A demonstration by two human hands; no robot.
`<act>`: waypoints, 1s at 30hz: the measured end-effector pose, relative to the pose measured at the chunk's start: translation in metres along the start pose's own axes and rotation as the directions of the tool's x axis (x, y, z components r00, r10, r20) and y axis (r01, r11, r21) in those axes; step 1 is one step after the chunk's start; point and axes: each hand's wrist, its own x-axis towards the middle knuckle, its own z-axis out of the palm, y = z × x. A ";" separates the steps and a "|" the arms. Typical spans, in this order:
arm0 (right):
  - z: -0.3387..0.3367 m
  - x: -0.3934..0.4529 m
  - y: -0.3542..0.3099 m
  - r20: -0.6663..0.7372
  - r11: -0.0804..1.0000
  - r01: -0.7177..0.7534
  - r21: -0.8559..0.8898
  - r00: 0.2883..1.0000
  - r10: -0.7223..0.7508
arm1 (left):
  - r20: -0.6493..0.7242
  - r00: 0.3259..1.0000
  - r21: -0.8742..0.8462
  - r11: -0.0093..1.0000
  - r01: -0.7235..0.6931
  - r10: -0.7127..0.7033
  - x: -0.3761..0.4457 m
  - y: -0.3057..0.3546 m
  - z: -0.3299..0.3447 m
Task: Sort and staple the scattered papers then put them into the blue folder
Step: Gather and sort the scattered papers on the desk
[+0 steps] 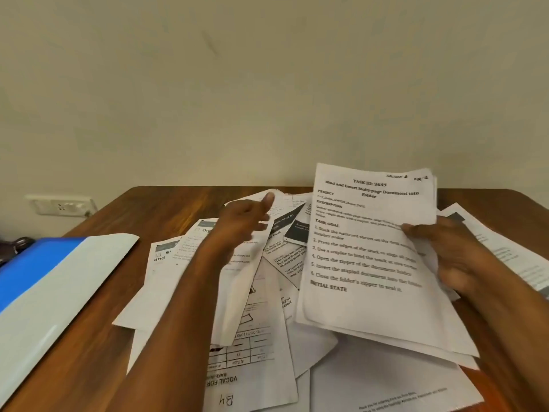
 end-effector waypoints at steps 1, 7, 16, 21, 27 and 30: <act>0.007 -0.002 0.004 -0.016 1.000 -0.020 0.004 1.000 0.021 | 0.111 0.993 -0.083 0.996 0.037 -0.028 -0.004 0.010 0.010; 0.049 -0.022 0.022 -0.023 0.999 0.029 -0.039 0.999 -0.030 | 0.374 0.927 -0.168 0.983 0.073 -0.006 0.004 -0.004 0.037; 0.029 -0.017 0.005 -0.082 0.856 -0.025 -0.516 0.996 -0.020 | 0.297 0.954 -0.338 0.938 0.078 0.028 0.022 -0.047 -0.036; 0.018 -0.010 0.015 -0.056 0.534 -0.001 -0.845 0.995 -0.086 | 0.044 0.983 -0.336 0.924 0.184 -0.179 0.027 -0.067 -0.069; 0.021 -0.018 0.028 0.152 0.264 0.176 -0.948 0.982 -0.109 | 0.010 0.982 -0.308 0.934 0.180 -0.186 0.019 -0.080 -0.078; 0.027 -0.025 0.031 0.278 0.065 0.286 -0.956 0.954 -0.112 | 0.001 0.972 -0.296 0.928 0.227 -0.237 0.024 -0.088 -0.079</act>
